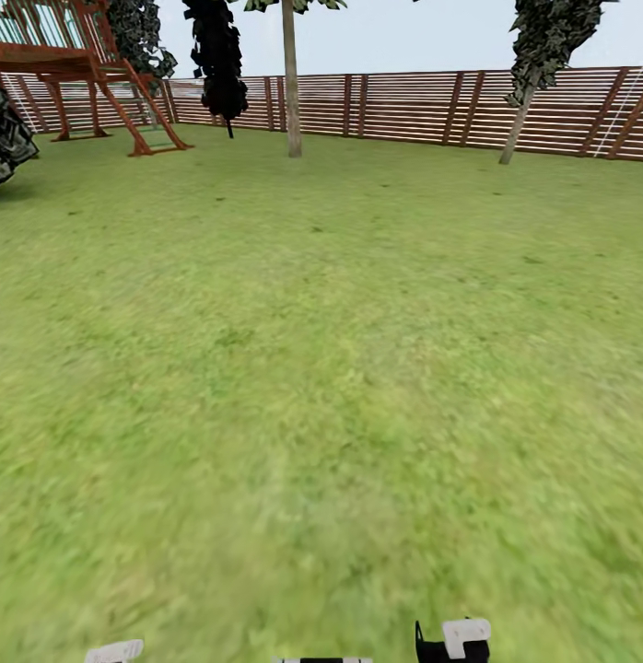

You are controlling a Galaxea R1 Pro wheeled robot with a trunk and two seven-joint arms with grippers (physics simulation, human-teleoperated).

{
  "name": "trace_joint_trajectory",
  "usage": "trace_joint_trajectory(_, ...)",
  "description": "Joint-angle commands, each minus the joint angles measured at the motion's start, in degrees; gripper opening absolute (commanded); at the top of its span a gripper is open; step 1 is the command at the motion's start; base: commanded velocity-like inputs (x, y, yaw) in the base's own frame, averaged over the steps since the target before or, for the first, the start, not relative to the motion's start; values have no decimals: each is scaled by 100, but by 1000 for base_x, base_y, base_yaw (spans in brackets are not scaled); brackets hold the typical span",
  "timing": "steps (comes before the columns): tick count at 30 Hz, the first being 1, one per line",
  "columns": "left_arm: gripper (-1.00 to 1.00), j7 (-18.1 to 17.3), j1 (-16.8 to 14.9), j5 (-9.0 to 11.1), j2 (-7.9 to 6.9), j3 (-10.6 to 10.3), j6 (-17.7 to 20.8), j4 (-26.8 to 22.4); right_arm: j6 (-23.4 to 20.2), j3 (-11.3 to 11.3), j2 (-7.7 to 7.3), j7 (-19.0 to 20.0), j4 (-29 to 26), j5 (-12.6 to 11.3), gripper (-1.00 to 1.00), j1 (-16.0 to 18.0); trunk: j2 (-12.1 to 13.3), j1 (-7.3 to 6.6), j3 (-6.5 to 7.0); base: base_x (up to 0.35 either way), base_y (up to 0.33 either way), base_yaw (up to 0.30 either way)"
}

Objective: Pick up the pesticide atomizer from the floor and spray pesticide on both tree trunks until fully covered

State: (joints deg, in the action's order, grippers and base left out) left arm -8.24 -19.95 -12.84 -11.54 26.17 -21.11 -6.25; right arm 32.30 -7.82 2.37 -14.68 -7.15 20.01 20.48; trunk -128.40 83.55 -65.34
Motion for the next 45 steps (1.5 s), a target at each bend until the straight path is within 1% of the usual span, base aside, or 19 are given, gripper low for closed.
trace_joint_trajectory(1,-100,-1,0,1,4,1,1,-19,1,3,5,0,2,-3,100,0,0,0,0,341,0,0)
trace_joint_trajectory(8,-100,6,0,-4,-1,-8,-21,-43,4,7,43,17,-14,-6,100,0,0,0,0,341,0,0)
trace_joint_trajectory(45,-100,7,0,-14,8,-7,-22,-35,11,0,26,17,-23,-6,100,0,0,0,0,341,0,0)
